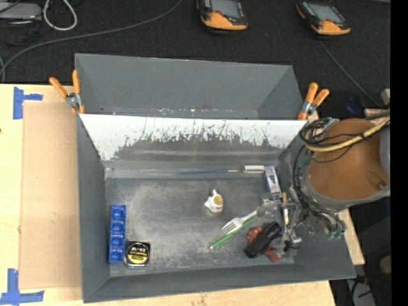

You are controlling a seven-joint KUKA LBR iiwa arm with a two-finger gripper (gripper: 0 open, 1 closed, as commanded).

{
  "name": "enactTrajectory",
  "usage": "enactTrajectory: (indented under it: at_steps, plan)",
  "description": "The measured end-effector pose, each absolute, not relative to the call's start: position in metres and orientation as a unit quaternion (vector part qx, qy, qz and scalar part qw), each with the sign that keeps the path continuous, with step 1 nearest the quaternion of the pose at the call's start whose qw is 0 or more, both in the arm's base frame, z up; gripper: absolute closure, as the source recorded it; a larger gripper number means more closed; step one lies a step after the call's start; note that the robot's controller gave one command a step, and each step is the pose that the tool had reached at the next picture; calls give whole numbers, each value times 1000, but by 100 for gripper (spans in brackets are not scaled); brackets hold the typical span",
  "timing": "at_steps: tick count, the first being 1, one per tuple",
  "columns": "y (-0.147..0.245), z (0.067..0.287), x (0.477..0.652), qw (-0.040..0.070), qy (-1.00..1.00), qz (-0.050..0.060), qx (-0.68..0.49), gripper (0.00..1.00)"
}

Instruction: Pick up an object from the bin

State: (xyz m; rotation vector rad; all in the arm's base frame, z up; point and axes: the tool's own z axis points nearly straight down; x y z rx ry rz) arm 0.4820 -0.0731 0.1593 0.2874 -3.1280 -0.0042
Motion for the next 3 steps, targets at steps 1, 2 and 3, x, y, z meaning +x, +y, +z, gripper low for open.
enactTrajectory:
  at_steps: [1,2,3]
  plan:
    - [-91,114,480,4,-996,-2,94,0]
    - [-115,88,492,2,-999,-2,50,0]
    - [-116,96,478,5,-999,-3,45,0]
